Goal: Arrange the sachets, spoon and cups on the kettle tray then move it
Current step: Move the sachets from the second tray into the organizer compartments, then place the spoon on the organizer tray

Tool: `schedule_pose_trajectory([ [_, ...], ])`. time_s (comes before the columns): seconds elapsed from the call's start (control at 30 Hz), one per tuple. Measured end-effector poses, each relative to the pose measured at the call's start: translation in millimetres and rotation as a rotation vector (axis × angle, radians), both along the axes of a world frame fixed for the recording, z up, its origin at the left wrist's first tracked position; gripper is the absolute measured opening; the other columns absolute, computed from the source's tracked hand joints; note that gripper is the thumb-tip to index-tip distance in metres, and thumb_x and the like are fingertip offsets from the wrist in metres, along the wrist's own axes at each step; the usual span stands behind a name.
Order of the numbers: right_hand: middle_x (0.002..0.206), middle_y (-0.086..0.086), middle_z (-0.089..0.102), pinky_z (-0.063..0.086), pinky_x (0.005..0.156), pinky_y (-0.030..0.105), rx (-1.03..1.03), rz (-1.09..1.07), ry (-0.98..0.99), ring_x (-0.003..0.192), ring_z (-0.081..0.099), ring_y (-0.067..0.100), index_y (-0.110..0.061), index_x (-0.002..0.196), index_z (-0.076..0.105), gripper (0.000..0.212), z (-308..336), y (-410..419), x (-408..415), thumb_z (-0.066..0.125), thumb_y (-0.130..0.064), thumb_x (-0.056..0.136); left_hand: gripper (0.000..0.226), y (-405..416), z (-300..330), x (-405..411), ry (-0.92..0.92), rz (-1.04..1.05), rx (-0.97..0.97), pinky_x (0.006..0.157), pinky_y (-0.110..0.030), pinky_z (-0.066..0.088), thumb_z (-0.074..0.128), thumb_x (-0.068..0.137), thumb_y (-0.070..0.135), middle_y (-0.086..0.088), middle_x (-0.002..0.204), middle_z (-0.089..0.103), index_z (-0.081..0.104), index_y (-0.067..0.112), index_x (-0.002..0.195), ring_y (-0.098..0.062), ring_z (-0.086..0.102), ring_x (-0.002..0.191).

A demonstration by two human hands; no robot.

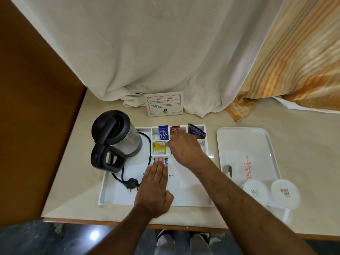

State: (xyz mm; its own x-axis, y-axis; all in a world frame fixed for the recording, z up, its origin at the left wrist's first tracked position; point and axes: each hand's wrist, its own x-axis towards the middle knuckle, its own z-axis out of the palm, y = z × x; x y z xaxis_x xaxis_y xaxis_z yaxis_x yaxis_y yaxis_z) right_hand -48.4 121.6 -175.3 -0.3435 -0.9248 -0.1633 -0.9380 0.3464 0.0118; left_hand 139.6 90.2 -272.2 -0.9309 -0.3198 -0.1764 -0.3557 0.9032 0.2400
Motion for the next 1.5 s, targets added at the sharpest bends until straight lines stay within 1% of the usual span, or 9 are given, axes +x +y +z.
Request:
schedule_pose_trajectory([
  [0.17,0.093,0.01,0.067,0.044,0.059,0.037,-0.03,-0.018,0.047,0.085,0.063,0.028,-0.01,0.098,0.069,0.02,-9,-1,5,0.069,-0.007,0.078,0.089,0,0,0,0.007,0.002,-0.002,0.121,-0.047,0.009,0.043,0.079,0.038,-0.02,0.162,0.008,0.009,0.002,0.153,-0.03,-0.002,0.151],
  [0.37,0.11,0.008,0.062,0.051,0.074,0.039,-0.403,-0.356,-0.314,0.095,0.06,0.026,-0.015,0.114,0.055,0.036,-2,29,-13,0.07,-0.015,0.081,0.088,2,0,0,-0.013,0.003,-0.01,0.121,-0.05,0.013,0.041,0.081,0.04,-0.019,0.162,0.004,0.008,0.002,0.153,-0.03,-0.004,0.151],
  [0.47,0.099,0.005,0.064,0.052,0.069,0.038,-0.656,-0.551,-0.255,0.089,0.061,0.029,-0.02,0.105,0.061,0.027,10,72,-24,0.064,-0.01,0.08,0.088,2,0,0,-0.025,0.014,-0.005,0.121,-0.049,0.012,0.04,0.082,0.041,-0.016,0.163,0.0,0.004,0.005,0.153,-0.028,-0.007,0.15],
  [0.57,0.101,0.002,0.066,0.05,0.071,0.035,-0.238,-0.712,-0.132,0.095,0.061,0.028,-0.025,0.109,0.062,0.033,14,121,-46,0.063,-0.014,0.078,0.088,2,1,0,-0.025,0.007,-0.012,0.121,-0.049,0.013,0.04,0.082,0.04,-0.017,0.163,0.0,0.005,0.004,0.153,-0.029,-0.007,0.15],
  [0.7,0.096,-0.002,0.067,0.046,0.07,0.029,0.295,-0.711,-0.331,0.089,0.063,0.02,-0.022,0.099,0.066,0.028,6,138,-57,0.073,-0.025,0.072,0.087,1,4,1,-0.027,0.006,0.0,0.121,-0.05,0.014,0.039,0.082,0.039,-0.018,0.163,0.001,0.006,0.003,0.153,-0.029,-0.005,0.151],
  [0.83,0.086,-0.003,0.071,0.054,0.072,0.03,0.245,-0.717,-0.48,0.083,0.065,0.018,-0.022,0.079,0.072,0.011,-3,137,-62,0.07,-0.013,0.073,0.086,2,5,0,-0.014,0.007,-0.005,0.12,-0.052,0.016,0.042,0.081,0.039,-0.019,0.162,0.006,0.011,0.002,0.153,-0.031,0.0,0.151],
  [0.93,0.076,-0.007,0.071,0.051,0.068,0.023,0.135,-0.678,-0.594,0.077,0.065,0.01,-0.028,0.063,0.067,0.024,2,141,-72,0.068,-0.008,0.076,0.086,2,5,0,-0.01,0.011,-0.008,0.12,-0.051,0.016,0.042,0.081,0.039,-0.019,0.162,0.008,0.012,0.002,0.153,-0.032,0.003,0.15],
  [1.13,0.07,-0.013,0.068,0.038,0.056,0.011,-0.101,-0.597,-0.72,0.065,0.06,0.001,-0.027,0.07,0.071,0.018,11,109,-48,0.07,-0.012,0.078,0.087,1,4,0,-0.022,-0.001,-0.013,0.121,-0.051,0.014,0.042,0.081,0.039,-0.019,0.162,0.006,0.01,0.002,0.153,-0.031,-0.001,0.151],
  [1.5,0.068,-0.003,0.063,0.049,0.059,0.031,-0.346,-0.828,-0.463,0.064,0.059,0.019,-0.025,0.076,0.053,0.015,-31,91,0,0.065,-0.019,0.082,0.087,3,6,-1,-0.008,0.0,-0.025,0.121,-0.049,0.011,0.042,0.08,0.039,-0.02,0.162,0.007,0.012,0.001,0.152,-0.032,0.0,0.15],
])
